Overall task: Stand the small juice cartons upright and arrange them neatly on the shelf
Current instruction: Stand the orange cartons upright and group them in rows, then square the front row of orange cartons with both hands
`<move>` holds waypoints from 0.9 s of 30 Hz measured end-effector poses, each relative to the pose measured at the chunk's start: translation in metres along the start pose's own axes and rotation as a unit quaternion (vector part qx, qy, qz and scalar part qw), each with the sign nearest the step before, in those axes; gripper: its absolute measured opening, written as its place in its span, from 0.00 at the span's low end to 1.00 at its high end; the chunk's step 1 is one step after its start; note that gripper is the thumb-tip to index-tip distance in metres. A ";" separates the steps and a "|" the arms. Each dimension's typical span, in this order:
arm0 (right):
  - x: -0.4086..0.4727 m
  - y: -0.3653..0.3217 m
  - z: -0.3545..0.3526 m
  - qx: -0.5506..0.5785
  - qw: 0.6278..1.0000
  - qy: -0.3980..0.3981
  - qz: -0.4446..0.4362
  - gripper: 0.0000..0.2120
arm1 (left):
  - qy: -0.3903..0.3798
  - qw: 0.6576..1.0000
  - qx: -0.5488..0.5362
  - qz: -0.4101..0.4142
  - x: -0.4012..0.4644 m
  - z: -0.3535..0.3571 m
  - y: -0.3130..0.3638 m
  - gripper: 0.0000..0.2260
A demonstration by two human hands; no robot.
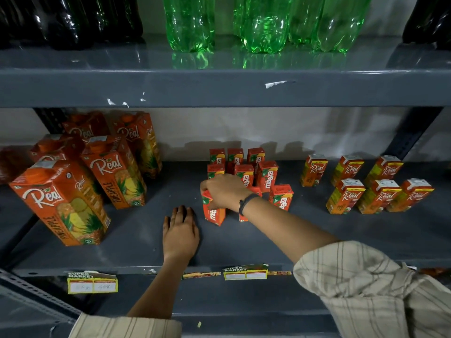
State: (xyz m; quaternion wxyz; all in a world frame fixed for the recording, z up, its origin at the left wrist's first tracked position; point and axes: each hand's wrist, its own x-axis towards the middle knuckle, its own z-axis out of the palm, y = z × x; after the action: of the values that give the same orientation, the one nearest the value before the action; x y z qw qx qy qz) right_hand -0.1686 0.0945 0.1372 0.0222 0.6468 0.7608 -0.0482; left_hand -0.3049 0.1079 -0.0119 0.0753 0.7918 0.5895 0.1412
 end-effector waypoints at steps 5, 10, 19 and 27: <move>0.002 0.018 -0.013 -0.021 0.994 -0.054 -0.091 0.20 | 0.008 1.000 0.000 0.002 0.000 0.001 0.000 0.22; -0.001 0.022 -0.004 -0.068 0.993 -0.032 -0.095 0.27 | 0.007 1.000 0.005 0.001 0.001 0.002 0.000 0.21; -0.080 0.077 0.039 0.276 0.820 0.501 -0.003 0.17 | 0.046 0.984 -0.172 -0.015 0.000 -0.002 -0.005 0.21; -0.118 0.156 0.111 0.614 0.728 0.240 0.189 0.41 | -0.050 0.918 -0.391 -0.037 0.019 -0.013 0.011 0.40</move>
State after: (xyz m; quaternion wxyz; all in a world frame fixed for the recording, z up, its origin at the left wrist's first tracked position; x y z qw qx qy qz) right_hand 0.0012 -0.0076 0.0313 -0.5549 0.6394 0.4072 -0.3427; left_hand -0.2934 0.1218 0.0059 0.4137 0.6830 0.5113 0.3178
